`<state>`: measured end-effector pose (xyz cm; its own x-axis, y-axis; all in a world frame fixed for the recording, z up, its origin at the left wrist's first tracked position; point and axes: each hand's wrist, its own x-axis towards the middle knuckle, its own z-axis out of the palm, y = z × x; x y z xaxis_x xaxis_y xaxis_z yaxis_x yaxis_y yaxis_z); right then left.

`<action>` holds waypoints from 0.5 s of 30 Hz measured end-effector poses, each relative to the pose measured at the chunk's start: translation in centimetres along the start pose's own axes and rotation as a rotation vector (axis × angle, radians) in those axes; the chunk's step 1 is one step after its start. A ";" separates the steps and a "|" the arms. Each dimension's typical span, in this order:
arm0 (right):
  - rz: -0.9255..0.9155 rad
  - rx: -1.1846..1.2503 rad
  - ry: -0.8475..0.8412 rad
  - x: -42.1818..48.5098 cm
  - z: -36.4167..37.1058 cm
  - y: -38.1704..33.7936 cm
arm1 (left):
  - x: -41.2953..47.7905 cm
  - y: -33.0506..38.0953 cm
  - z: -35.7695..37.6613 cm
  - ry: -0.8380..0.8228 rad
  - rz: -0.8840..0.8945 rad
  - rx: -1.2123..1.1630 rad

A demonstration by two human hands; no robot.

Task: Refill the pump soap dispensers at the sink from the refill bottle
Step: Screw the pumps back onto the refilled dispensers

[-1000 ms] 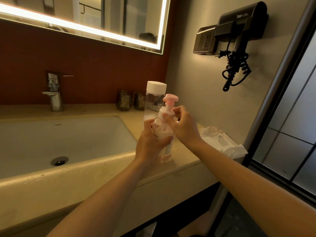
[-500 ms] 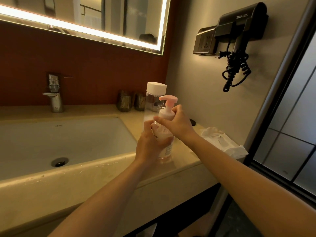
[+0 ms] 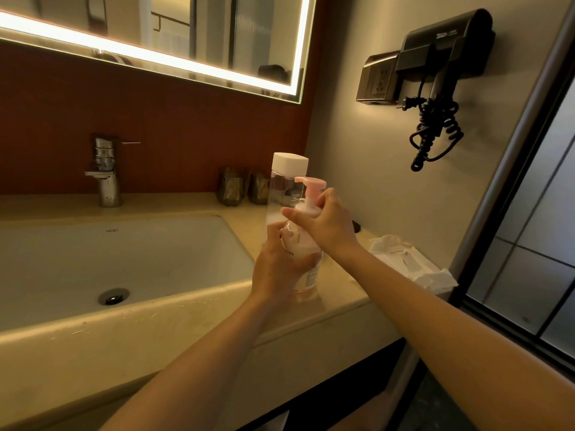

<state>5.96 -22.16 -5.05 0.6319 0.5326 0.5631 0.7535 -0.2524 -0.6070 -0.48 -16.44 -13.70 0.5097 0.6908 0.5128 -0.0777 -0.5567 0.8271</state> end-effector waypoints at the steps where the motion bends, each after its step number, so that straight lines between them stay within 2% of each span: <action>1: 0.002 0.024 -0.040 0.0 0.0 0.1 | 0.0 0.1 0.0 0.000 0.002 -0.002; 5: -0.017 0.217 -0.166 -0.9 -0.7 0.7 | -0.1 0.3 0.0 0.009 0.015 -0.008; 9: -0.102 0.121 -0.044 -1.3 -0.9 1.0 | -0.1 0.1 -0.1 0.018 0.016 -0.018; 11: -0.084 0.045 0.009 -1.1 -0.7 0.6 | -0.2 0.1 -0.1 0.011 0.004 -0.016; 13: -0.044 -0.025 -0.001 -0.6 -0.5 0.1 | -0.1 0.2 -0.2 0.005 0.006 -0.004; 15: 0.007 -0.002 -0.090 -0.2 -0.5 -0.1 | -0.1 0.1 -0.3 0.000 0.015 -0.004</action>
<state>5.82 -22.65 -4.80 0.6186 0.6012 0.5058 0.7495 -0.2583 -0.6096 -0.78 -16.49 -13.60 0.5086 0.6822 0.5253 -0.0886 -0.5654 0.8201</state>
